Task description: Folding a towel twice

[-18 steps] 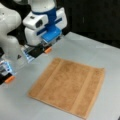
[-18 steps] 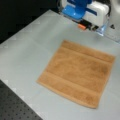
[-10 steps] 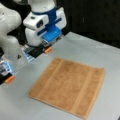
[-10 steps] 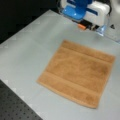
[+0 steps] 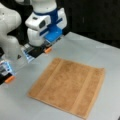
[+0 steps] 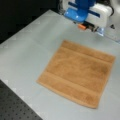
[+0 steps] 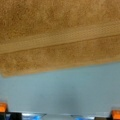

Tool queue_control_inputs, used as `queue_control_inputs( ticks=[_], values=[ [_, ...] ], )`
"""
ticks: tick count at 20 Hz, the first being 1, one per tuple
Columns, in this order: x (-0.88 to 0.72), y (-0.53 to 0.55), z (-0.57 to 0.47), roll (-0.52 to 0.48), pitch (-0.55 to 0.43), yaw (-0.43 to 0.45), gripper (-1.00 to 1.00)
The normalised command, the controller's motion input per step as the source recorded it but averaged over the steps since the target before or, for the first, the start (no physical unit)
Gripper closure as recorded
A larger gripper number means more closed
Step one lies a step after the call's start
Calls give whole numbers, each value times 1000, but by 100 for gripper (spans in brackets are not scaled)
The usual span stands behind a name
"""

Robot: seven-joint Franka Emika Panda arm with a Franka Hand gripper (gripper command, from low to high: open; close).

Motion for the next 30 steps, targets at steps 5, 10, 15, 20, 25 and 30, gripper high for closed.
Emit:
queue_control_inputs(
  ticks=[5, 10, 15, 20, 25, 30],
  values=[
    [419, 460, 78, 15, 220, -217, -100],
    [377, 261, 107, -52, 199, -207, -100],
    [325, 157, 57, -51, 216, -162, -100],
    [290, 139, 68, -36, 202, -100, -100],
    [302, 217, 62, -136, 188, -216, -100],
    [414, 396, -21, -189, 174, -257, -100]
  ],
)
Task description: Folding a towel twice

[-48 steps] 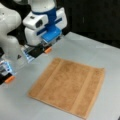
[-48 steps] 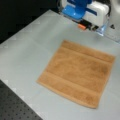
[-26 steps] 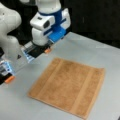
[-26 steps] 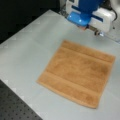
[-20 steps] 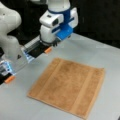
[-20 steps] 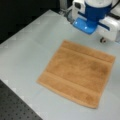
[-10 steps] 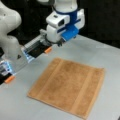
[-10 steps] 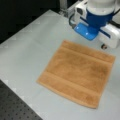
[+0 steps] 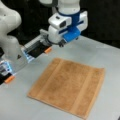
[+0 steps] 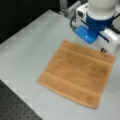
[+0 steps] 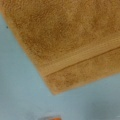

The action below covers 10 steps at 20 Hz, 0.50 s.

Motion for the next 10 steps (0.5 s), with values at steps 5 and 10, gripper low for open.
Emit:
queue_control_inputs(
  ticks=[5, 10],
  values=[
    [470, 392, -16, -203, 165, -205, -100],
    [467, 310, 13, -232, 198, -138, -100]
  ],
)
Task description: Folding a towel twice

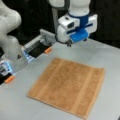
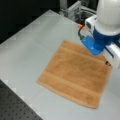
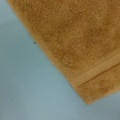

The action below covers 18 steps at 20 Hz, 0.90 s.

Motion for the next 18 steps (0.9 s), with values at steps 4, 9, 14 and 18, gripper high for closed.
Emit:
queue_control_inputs(
  ticks=[4, 9, 14, 18],
  values=[
    [440, 259, 20, -231, 204, -52, -100],
    [451, 276, -29, -237, 163, -38, -100],
    [522, 403, -181, -342, 143, -97, -100],
    [525, 432, -168, -355, 145, -82, -100]
  ],
)
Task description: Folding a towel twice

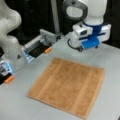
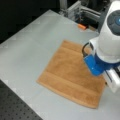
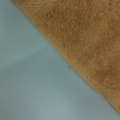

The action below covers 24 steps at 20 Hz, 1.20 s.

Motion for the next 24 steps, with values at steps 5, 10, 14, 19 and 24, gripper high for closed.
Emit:
queue_control_inputs(
  ticks=[5, 10, 14, 19, 24],
  values=[
    [462, 319, -13, -296, 145, -42, -100],
    [433, 181, -12, -286, 69, -32, -100],
    [478, 154, -117, -372, 11, -20, -100],
    [534, 238, -168, -370, -4, -58, -100],
    [519, 336, -123, -330, 34, -124, -100]
  ],
)
